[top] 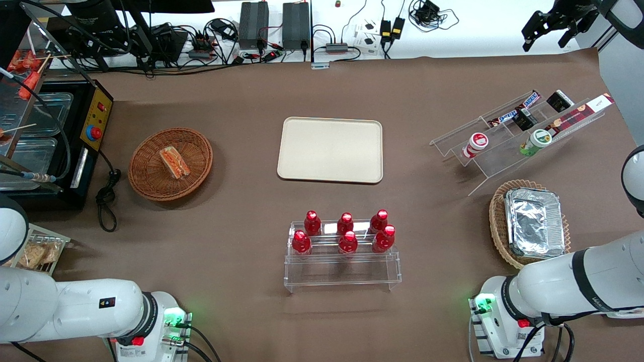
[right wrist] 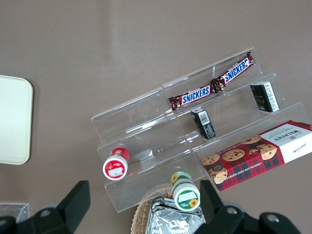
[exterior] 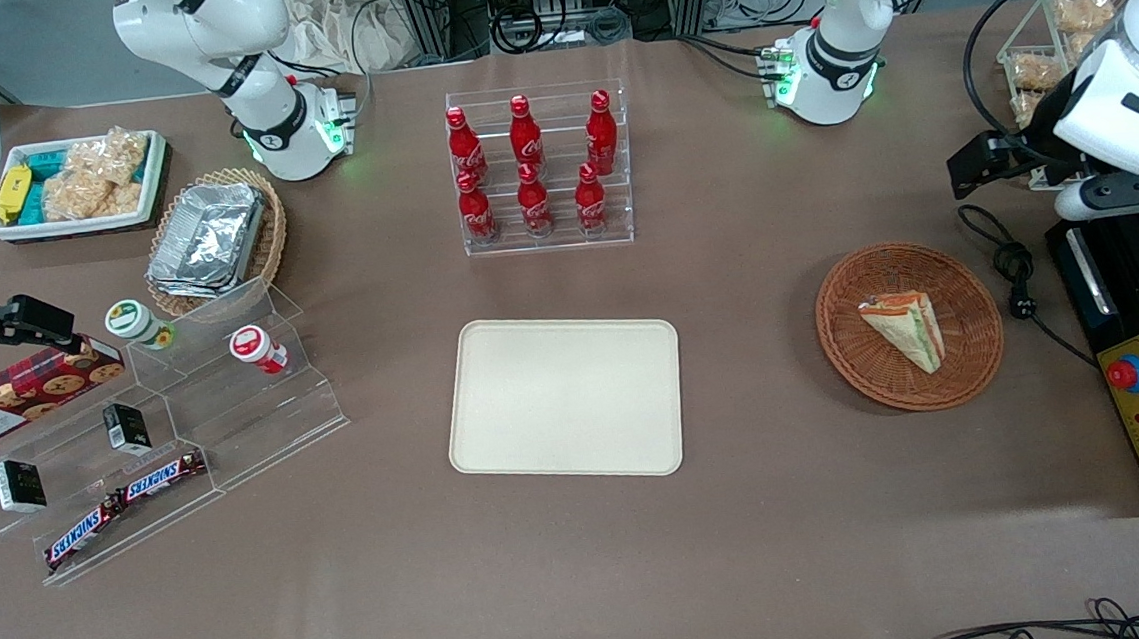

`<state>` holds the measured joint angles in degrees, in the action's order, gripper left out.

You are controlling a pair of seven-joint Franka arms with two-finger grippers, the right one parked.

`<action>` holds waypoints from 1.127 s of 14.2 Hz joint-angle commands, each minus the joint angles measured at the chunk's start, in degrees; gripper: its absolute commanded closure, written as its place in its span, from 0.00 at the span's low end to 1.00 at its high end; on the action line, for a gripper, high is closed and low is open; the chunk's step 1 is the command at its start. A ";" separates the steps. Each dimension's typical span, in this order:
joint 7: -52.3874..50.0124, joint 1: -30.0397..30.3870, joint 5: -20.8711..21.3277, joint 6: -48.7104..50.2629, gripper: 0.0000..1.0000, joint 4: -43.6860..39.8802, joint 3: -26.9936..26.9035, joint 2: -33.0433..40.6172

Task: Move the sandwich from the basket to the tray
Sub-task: 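Move the left gripper down over the wrapped sandwich in the wicker basket, then lower the left gripper and close it on the wrapped sandwich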

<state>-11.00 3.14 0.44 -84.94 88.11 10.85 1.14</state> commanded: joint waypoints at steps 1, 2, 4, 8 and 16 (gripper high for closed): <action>-0.33 -0.33 0.80 1.88 0.01 -1.98 -0.66 -0.61; -1.38 0.55 0.44 1.88 0.01 -1.89 -0.57 -0.70; -6.37 1.08 0.79 1.88 0.01 -1.01 -0.66 -1.14; -15.35 2.66 0.18 0.57 0.01 3.28 -0.66 -3.77; -27.83 5.39 0.00 -35.76 0.01 34.55 -0.83 -4.21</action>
<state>-34.93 8.42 0.40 -112.00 114.75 9.86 -4.36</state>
